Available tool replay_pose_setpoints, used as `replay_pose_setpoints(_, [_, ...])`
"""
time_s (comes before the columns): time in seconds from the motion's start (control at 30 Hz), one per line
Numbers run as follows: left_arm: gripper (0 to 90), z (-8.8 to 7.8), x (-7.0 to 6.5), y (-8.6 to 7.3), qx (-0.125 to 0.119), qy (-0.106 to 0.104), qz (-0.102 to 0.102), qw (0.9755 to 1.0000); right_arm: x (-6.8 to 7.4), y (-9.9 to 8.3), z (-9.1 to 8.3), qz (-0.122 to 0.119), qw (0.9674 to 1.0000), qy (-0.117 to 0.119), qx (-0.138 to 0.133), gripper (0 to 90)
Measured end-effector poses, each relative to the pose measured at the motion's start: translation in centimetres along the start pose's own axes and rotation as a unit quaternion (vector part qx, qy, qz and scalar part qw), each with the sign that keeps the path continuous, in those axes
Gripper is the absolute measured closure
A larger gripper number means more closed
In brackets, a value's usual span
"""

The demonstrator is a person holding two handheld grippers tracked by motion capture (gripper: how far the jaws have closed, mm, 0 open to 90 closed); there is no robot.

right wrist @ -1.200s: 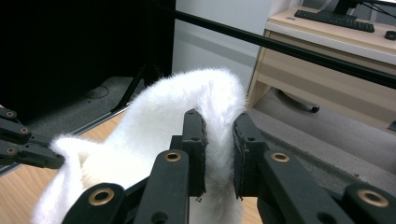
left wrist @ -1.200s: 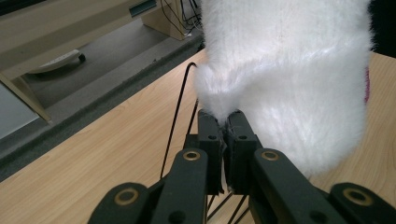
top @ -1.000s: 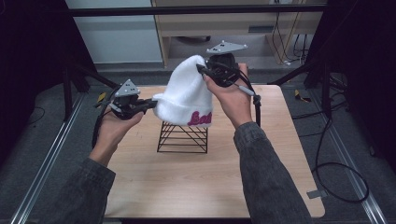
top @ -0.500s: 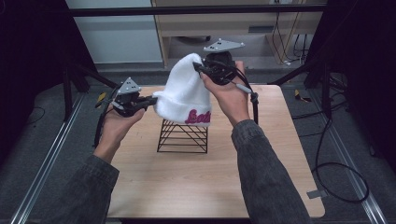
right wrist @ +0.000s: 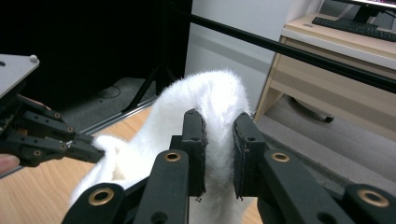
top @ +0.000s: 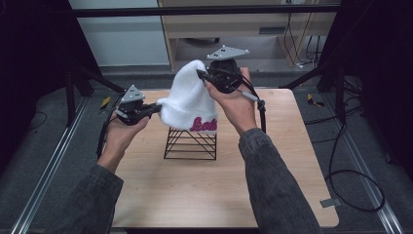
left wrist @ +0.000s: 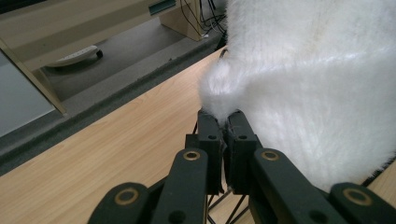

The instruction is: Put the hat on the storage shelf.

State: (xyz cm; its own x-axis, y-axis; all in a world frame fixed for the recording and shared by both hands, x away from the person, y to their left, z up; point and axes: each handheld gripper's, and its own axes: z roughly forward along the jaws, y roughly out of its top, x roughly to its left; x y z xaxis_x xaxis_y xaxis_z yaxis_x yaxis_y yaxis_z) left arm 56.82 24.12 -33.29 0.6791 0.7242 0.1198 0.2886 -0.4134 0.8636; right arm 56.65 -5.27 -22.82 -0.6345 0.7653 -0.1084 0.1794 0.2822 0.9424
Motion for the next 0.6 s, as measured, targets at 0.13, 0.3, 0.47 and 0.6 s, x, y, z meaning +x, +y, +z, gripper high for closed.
replay_pose_setpoints(0.13, [86.4,0.1,-0.2,-0.7,0.006,-0.001,0.002,1.0000,0.5,-0.7,-0.1,-0.007,1.0000,0.004,0.004,77.7])
replay_pose_setpoints(0.3, [86.4,0.3,-0.5,-1.3,0.013,0.002,0.011,0.9999,0.8,-1.5,-0.1,-0.008,0.9999,0.012,0.010,77.4])
replay_pose_setpoints(0.47, [86.4,0.3,-1.2,-2.6,0.022,0.009,0.025,0.9994,1.2,-2.3,-0.3,-0.012,0.9996,0.019,0.019,77.1])
replay_pose_setpoints(0.6, [86.4,0.2,-1.5,-3.5,0.025,0.002,0.023,0.9994,1.7,-3.3,-0.3,-0.014,0.9992,0.025,0.029,77.0])
